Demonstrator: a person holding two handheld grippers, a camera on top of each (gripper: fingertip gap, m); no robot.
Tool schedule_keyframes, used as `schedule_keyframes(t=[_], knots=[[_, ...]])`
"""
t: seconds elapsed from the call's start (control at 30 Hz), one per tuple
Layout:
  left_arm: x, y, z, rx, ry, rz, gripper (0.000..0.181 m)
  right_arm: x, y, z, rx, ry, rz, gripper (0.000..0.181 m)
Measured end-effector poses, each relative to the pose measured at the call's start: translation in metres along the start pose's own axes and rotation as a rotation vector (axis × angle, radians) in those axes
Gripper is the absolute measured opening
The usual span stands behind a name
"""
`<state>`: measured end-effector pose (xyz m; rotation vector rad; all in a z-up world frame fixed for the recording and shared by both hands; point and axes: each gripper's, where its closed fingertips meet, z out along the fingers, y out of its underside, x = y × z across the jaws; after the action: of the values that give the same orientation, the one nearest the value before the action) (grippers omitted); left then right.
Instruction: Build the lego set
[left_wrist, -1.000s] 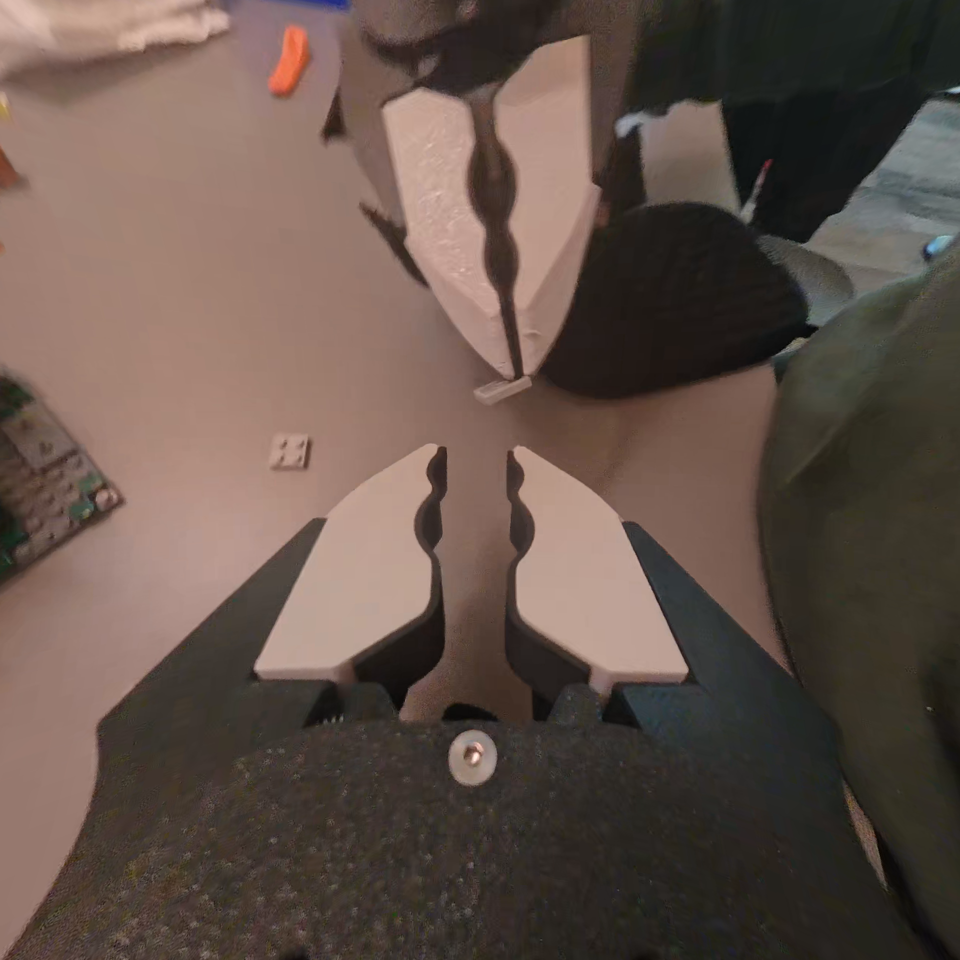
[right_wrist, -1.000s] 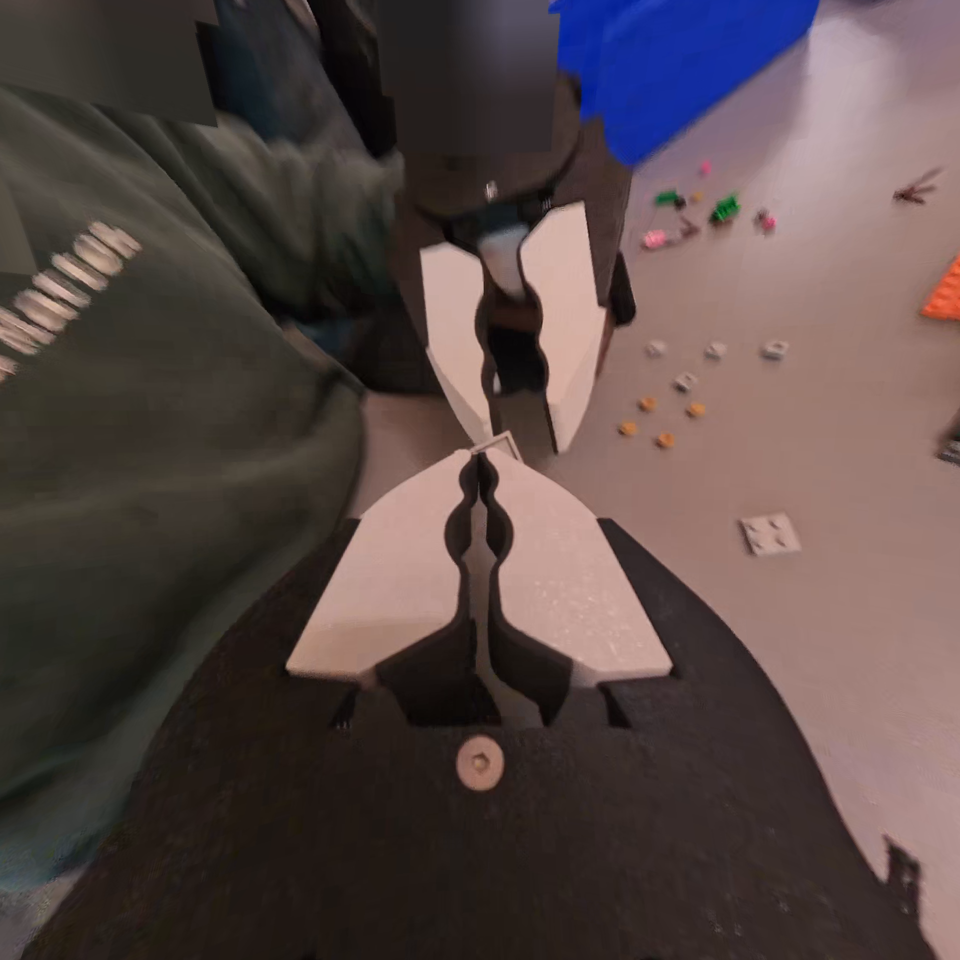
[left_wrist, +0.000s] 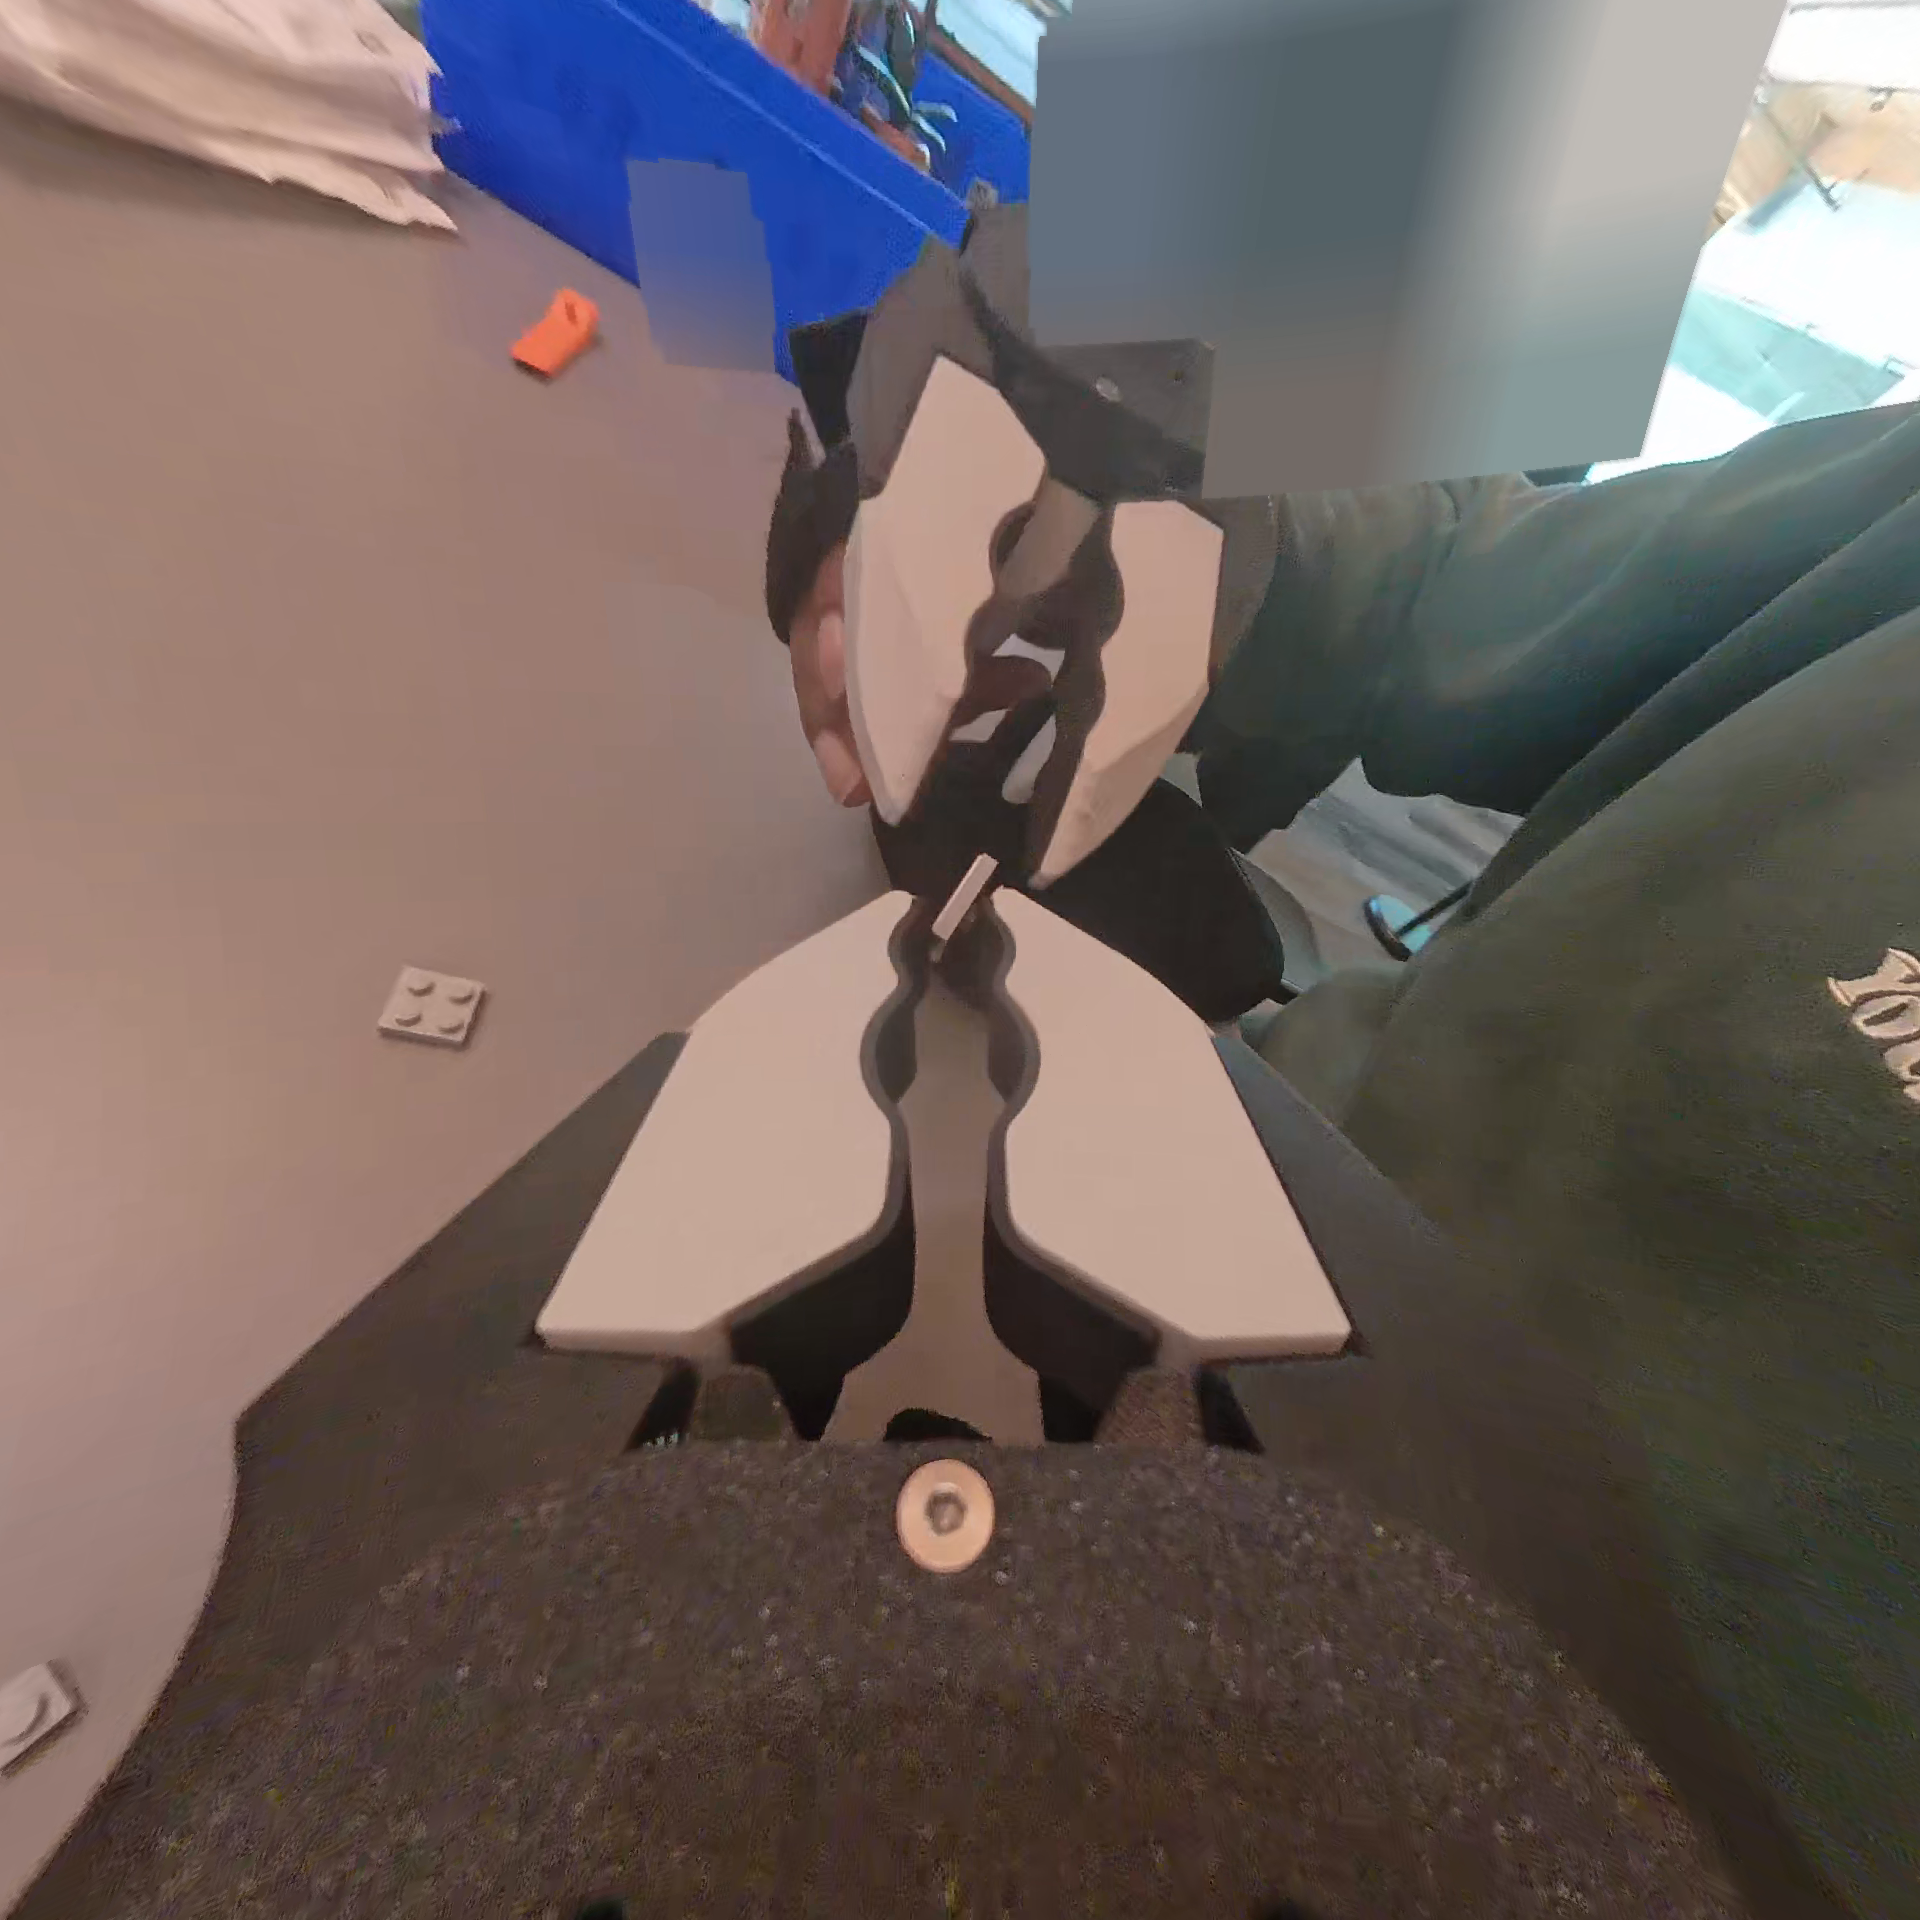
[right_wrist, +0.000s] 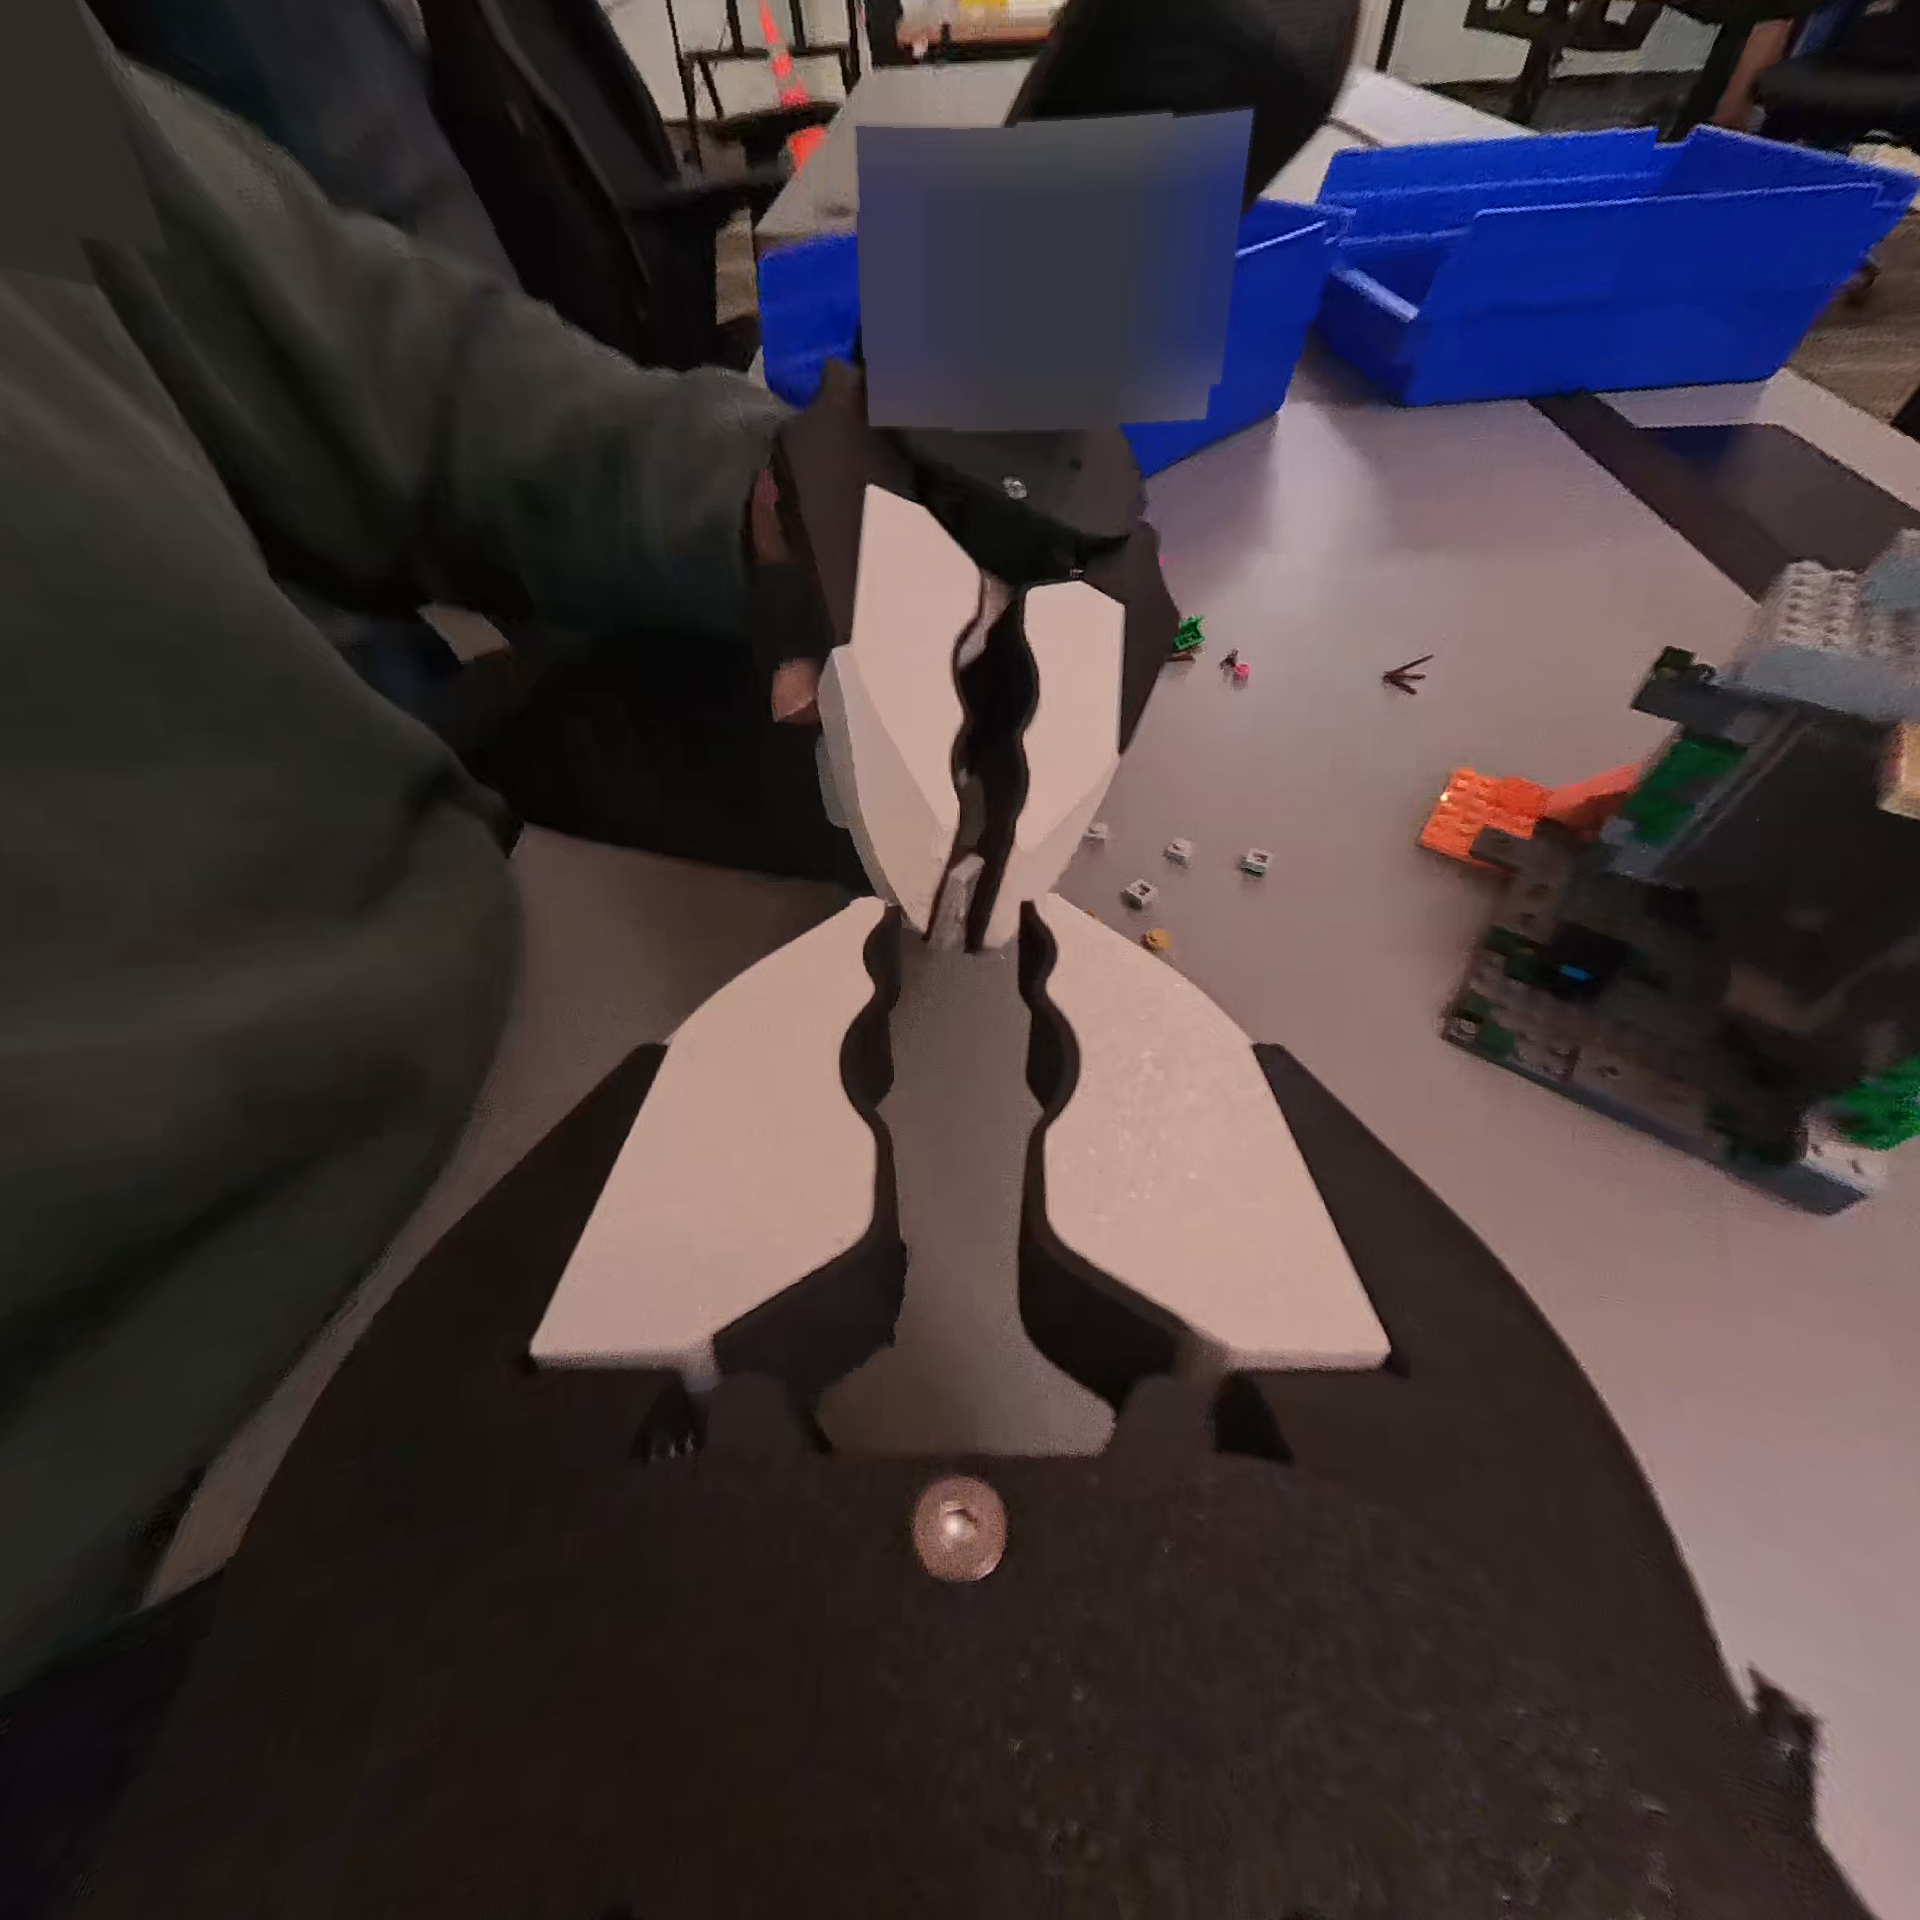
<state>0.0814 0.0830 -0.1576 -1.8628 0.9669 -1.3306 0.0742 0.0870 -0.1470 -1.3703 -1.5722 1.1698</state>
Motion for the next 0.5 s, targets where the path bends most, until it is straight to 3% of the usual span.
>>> schedule_keyframes(t=[0.33, 0.5], knots=[[0.003, 0.006, 0.009, -0.133, -0.052, 0.202, 0.008, -0.012, 0.006, 0.001, -0.029, -0.217, 0.195, 0.007], [0.001, 0.007, 0.007, -0.156, -0.110, 0.270, 0.008, -0.010, 0.007, 0.003, -0.031, -0.230, 0.237, 0.005]])
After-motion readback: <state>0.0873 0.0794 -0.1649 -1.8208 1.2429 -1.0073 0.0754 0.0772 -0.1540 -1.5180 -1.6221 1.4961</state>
